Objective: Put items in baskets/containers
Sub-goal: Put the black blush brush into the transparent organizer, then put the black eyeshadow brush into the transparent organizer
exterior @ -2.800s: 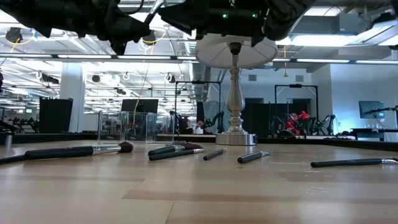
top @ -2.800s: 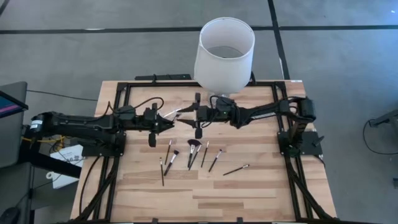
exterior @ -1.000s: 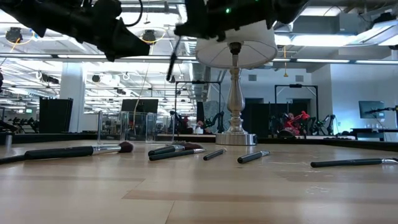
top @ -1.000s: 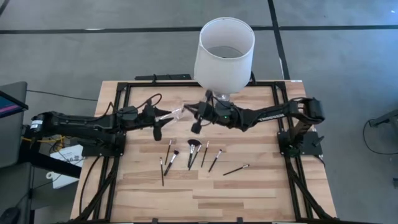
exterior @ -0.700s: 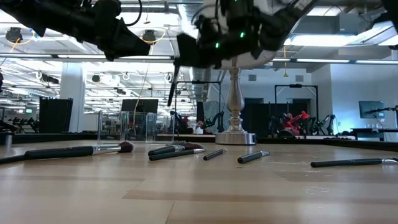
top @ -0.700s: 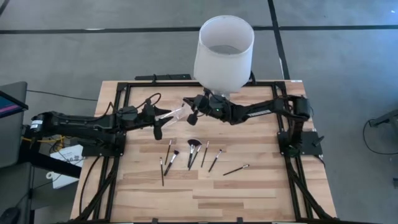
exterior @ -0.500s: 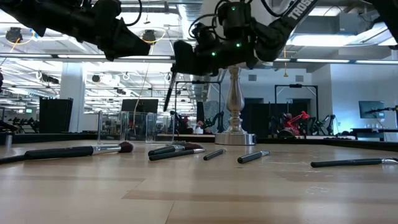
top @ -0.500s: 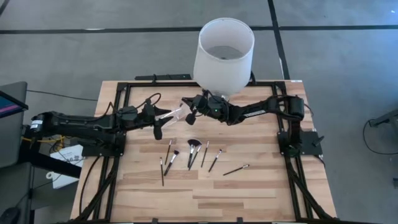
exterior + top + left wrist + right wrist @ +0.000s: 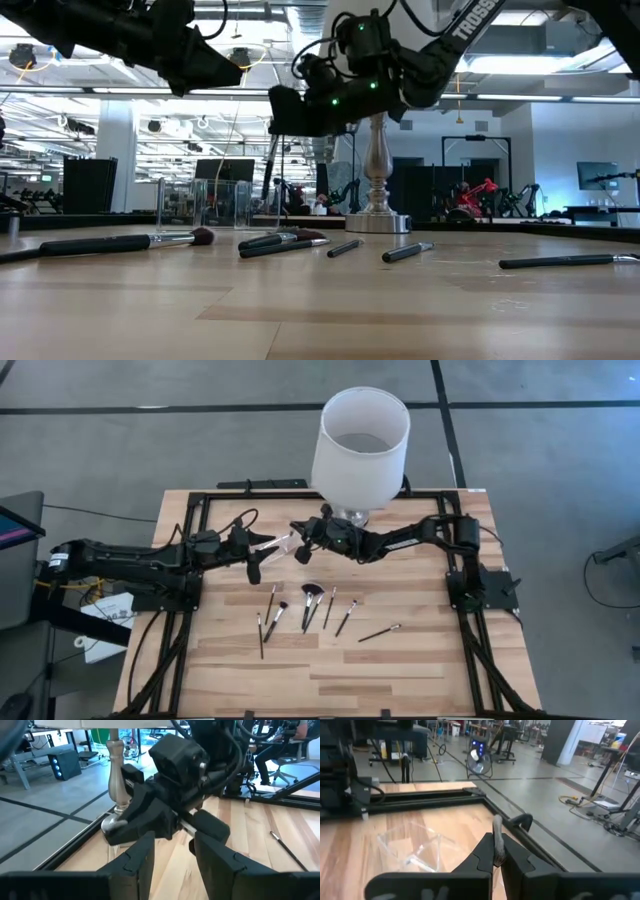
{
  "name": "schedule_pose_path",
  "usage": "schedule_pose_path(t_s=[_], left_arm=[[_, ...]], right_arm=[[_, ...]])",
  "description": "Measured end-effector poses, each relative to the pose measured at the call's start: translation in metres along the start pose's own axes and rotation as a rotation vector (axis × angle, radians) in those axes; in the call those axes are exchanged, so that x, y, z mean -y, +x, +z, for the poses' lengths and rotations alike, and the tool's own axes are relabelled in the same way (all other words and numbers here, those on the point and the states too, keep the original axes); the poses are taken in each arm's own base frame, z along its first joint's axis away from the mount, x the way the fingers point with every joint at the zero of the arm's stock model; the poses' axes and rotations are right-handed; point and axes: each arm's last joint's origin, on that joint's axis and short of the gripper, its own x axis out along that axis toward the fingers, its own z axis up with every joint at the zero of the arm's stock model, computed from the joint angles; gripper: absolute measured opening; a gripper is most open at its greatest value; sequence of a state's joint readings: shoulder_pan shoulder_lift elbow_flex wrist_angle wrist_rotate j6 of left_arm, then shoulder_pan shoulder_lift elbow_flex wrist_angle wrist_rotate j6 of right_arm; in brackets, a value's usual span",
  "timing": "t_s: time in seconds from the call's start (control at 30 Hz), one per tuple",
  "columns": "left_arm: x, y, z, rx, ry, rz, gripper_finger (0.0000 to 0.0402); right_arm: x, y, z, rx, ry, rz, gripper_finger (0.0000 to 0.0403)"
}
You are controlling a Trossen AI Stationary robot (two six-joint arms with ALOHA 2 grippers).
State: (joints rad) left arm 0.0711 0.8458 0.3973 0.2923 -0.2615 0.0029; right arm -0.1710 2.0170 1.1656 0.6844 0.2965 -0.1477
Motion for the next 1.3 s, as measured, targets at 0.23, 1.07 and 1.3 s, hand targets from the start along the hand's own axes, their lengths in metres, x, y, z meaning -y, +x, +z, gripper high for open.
schedule_pose_path(t_s=[0.23, 1.07, 1.3], left_arm=[[0.0, 0.0, 0.001, 0.005, -0.001, 0.0, 0.0136], [0.0, 0.0, 0.002, 0.018, -0.005, 0.0, 0.0138], [0.0, 0.0, 0.002, 0.021, -0.006, 0.0, 0.0136]], right_arm=[[0.004, 0.0, -0.003, -0.042, -0.01, 0.0, 0.0053], [-0.073, -0.04, 0.029, 0.041, 0.042, 0.19, 0.0146], [-0.096, -0.071, 0.059, 0.125, 0.008, 0.267, 0.0141]])
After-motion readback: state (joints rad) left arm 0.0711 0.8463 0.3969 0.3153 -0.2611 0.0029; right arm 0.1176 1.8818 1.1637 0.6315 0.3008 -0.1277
